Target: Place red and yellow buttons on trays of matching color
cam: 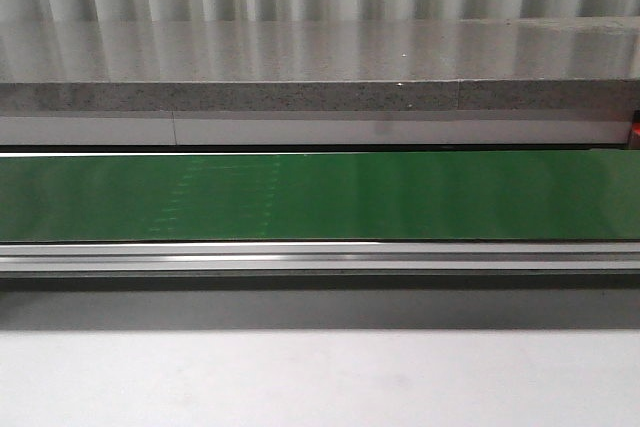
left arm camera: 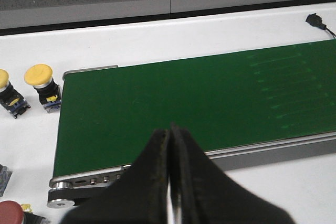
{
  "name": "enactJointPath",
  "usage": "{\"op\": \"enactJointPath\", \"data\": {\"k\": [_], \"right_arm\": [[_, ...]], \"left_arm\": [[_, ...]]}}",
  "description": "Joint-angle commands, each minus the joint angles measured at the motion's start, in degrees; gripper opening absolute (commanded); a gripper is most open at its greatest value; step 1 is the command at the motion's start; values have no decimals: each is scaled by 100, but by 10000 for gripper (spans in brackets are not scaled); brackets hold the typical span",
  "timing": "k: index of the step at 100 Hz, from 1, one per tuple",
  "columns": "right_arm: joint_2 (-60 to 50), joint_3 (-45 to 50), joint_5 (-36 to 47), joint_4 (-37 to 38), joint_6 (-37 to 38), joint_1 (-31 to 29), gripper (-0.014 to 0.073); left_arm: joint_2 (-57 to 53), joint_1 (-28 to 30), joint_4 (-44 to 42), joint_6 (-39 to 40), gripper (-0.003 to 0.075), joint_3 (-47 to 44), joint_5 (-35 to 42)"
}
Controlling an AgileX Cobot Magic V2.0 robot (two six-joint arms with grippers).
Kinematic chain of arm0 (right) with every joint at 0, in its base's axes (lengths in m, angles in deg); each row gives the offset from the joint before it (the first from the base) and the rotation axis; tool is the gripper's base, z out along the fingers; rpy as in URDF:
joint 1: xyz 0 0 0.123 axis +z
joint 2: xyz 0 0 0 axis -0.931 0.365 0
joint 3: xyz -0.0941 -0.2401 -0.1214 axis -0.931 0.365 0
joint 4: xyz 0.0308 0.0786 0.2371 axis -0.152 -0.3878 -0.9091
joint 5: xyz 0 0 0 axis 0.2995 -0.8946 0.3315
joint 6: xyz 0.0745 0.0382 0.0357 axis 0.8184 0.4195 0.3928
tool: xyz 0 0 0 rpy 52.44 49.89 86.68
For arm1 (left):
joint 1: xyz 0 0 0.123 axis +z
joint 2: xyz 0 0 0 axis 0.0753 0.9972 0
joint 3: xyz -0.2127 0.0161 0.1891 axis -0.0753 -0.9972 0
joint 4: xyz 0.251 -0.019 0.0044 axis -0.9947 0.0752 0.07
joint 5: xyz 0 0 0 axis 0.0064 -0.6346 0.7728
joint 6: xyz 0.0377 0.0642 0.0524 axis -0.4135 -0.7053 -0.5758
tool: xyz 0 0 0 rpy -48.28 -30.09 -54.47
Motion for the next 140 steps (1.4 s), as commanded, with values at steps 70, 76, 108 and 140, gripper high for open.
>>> {"op": "enactJointPath", "data": {"k": [70,76,108,140], "right_arm": [[588,-175,697,-441,-27,-47,202],[588,-175,678,-472,-27,-47,320],[358,-175,651,-478,-33,-47,469],[-686,-157,316,-454,-153,88,68]], "left_arm": [[3,-40,90,-14,-20,159,398],[3,-40,90,-14,-20,159,398],[3,-40,90,-14,-20,159,398],[3,-40,90,-14,-20,159,398]]}}
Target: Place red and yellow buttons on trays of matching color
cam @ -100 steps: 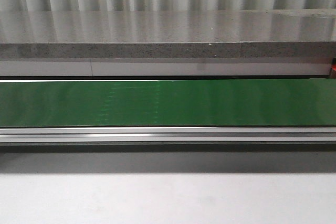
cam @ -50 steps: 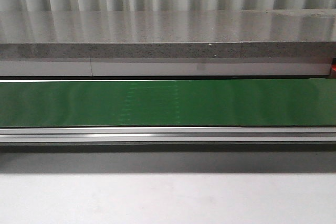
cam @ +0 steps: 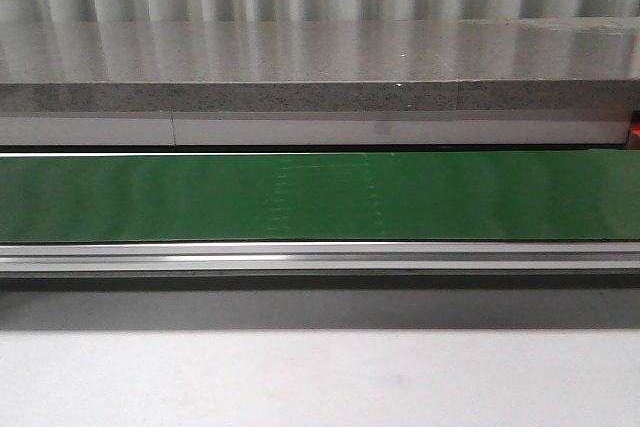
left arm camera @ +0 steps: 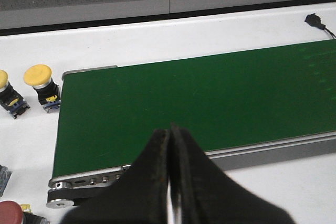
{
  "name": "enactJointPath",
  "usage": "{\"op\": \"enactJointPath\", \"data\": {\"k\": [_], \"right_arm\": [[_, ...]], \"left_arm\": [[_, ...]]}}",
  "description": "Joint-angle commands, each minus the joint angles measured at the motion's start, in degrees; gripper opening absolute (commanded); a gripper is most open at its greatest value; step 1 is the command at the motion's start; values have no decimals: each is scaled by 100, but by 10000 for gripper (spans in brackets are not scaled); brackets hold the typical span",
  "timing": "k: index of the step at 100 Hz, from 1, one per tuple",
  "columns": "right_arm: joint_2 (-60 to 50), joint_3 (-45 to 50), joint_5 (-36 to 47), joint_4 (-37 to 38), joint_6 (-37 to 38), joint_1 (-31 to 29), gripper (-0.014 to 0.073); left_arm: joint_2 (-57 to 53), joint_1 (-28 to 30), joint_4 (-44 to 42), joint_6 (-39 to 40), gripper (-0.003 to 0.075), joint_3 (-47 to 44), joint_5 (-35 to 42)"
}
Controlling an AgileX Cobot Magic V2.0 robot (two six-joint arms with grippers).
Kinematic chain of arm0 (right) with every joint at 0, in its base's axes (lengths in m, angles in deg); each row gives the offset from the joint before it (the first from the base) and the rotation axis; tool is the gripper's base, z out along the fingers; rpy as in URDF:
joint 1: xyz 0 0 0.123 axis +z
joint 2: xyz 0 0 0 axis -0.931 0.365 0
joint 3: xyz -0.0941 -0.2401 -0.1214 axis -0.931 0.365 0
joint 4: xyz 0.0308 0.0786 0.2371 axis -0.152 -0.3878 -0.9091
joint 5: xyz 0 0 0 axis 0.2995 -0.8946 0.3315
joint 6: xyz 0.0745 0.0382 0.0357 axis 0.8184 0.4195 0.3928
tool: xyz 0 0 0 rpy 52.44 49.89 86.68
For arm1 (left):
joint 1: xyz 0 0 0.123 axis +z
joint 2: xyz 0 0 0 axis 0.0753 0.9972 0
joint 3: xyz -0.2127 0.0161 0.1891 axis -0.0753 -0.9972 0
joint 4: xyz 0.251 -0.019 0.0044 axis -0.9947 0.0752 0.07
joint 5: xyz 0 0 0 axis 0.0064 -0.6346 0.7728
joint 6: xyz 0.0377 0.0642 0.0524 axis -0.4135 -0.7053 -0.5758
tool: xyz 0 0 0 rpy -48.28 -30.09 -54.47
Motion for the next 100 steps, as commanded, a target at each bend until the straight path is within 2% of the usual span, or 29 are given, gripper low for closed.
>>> {"op": "enactJointPath", "data": {"k": [1,8,47,77,100], "right_arm": [[-590,-157,-36,-111,-71,70,42],[-839,-92,-64,-104,-71,173,-76],[-2507,1087,687,-46,-71,1200,-62],[-3623,1716,511,227,-71,2197,-62],[-4634,2377,492,227,-71,2677,-62]], "left_arm": [[3,-40,90,-14,-20,159,388],[3,-40,90,-14,-20,159,388],[3,-40,90,-14,-20,159,388],[3,-40,90,-14,-20,159,388],[3,-40,90,-14,-20,159,388]]}}
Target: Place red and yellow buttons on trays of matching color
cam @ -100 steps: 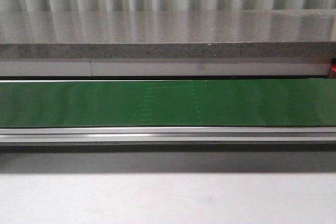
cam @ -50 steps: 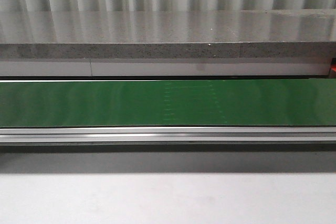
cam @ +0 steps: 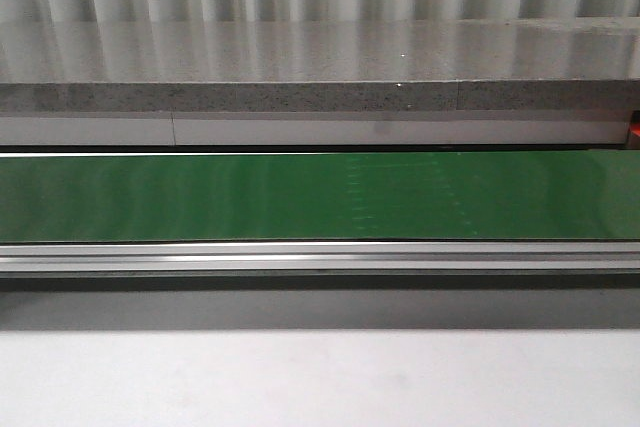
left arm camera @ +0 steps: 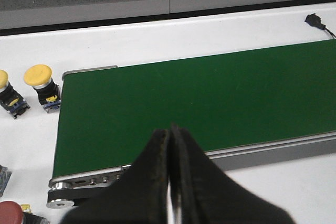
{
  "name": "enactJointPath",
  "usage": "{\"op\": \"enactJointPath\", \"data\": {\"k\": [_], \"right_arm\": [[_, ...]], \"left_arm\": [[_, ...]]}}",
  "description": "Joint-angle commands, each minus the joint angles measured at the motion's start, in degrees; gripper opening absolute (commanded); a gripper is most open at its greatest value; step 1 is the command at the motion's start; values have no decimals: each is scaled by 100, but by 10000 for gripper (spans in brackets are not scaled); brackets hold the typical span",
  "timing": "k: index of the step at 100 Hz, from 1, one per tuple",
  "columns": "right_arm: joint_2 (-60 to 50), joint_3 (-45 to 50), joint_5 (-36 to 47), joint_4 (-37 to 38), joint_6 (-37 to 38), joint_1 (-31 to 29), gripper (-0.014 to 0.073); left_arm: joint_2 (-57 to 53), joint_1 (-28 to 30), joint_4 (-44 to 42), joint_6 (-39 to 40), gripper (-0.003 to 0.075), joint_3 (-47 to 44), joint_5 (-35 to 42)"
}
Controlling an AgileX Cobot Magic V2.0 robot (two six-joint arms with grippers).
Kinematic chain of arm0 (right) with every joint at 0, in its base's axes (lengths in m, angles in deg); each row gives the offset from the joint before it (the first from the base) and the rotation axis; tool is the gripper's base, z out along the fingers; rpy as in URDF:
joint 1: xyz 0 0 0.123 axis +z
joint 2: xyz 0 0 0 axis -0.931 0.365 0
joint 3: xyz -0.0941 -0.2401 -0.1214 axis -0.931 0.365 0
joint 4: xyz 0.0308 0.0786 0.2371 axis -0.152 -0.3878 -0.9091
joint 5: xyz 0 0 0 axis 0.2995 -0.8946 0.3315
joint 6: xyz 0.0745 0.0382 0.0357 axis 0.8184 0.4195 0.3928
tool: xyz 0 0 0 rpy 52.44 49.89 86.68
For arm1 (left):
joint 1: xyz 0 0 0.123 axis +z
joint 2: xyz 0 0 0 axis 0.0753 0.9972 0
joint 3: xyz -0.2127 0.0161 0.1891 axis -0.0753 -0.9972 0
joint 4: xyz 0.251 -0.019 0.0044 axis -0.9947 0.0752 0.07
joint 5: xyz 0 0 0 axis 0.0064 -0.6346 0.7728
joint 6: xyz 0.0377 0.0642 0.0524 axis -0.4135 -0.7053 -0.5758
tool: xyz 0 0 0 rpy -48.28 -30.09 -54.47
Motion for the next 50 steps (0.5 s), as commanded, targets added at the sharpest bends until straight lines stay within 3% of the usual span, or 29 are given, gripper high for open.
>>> {"op": "enactJointPath", "data": {"k": [1,50], "right_arm": [[-500,84,244,-39,-37,127,-62],[-3524,1714,130,-104,-138,220,-67]], "left_arm": [[3,-40,90,-14,-20,159,388],[3,-40,103,-14,-20,159,463]]}}
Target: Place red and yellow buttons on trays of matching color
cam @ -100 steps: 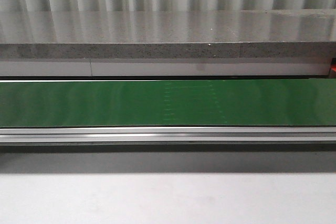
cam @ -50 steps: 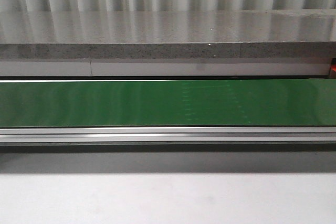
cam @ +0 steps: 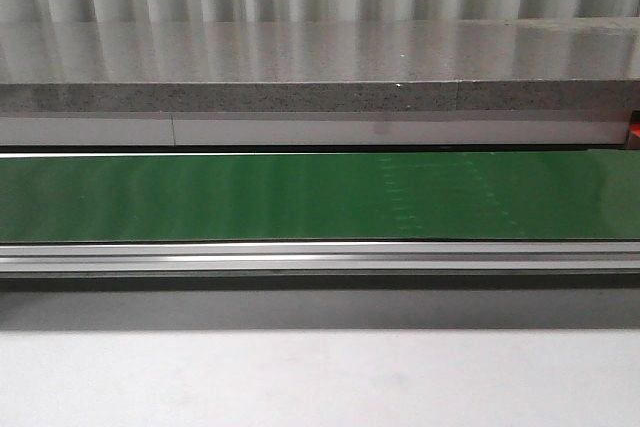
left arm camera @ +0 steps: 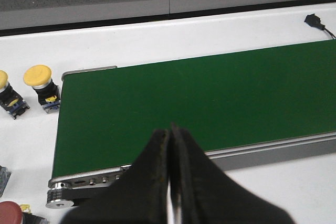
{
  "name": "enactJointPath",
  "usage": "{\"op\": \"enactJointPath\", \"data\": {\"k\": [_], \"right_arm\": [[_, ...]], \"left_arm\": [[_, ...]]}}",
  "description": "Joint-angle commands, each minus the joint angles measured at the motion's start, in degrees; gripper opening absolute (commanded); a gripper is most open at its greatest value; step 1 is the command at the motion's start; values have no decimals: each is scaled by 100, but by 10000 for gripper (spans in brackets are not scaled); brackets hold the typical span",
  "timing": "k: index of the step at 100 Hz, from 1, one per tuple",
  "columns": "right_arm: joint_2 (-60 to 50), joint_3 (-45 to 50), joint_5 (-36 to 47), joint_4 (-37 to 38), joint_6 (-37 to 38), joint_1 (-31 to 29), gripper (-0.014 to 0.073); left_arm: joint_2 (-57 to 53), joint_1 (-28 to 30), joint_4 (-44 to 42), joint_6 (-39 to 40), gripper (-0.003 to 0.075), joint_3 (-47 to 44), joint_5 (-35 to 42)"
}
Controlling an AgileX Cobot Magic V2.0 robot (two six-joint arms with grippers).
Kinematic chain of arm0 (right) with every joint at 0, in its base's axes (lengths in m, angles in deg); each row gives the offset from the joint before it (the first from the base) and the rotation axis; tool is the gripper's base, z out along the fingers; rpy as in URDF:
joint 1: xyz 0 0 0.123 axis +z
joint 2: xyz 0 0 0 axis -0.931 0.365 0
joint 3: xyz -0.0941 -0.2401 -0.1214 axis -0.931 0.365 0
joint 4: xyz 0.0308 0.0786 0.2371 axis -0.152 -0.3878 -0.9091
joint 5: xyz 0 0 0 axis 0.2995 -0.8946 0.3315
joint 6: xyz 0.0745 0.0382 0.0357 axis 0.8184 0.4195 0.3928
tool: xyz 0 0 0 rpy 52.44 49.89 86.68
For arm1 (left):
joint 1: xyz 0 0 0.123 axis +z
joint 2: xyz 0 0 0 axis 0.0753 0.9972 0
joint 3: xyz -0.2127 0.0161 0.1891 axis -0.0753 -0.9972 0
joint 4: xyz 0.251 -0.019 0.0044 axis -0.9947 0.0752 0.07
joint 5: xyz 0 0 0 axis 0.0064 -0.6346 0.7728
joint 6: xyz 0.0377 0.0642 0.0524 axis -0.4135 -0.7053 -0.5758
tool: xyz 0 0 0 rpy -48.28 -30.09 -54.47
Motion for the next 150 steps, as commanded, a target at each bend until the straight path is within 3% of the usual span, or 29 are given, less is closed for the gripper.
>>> {"op": "enactJointPath", "data": {"k": [1,23,61,73,89,97,113,150], "right_arm": [[-434,85,257,-127,-74,23,-67],[-1247,372,-296,-127,-74,23,-67],[-1276,372,-570,-127,-74,23,-67],[-1276,372,-570,-127,-74,23,-67],[-1276,372,-570,-127,-74,23,-67],[-1276,372,-570,-127,-74,23,-67],[-1276,372,-570,-127,-74,23,-67],[-1276,372,-570,-127,-74,23,-67]], "left_arm": [[3,-40,103,-14,-20,159,474],[14,-40,103,-14,-20,159,556],[882,358,68,485,-7,798,195],[1336,744,57,485,115,1130,-74],[1886,1169,-78,485,463,1372,-91],[2068,1391,-78,485,552,1430,-114],[2481,1865,-90,757,552,1642,-369],[4100,2611,-476,1250,545,2649,-1776]]}}
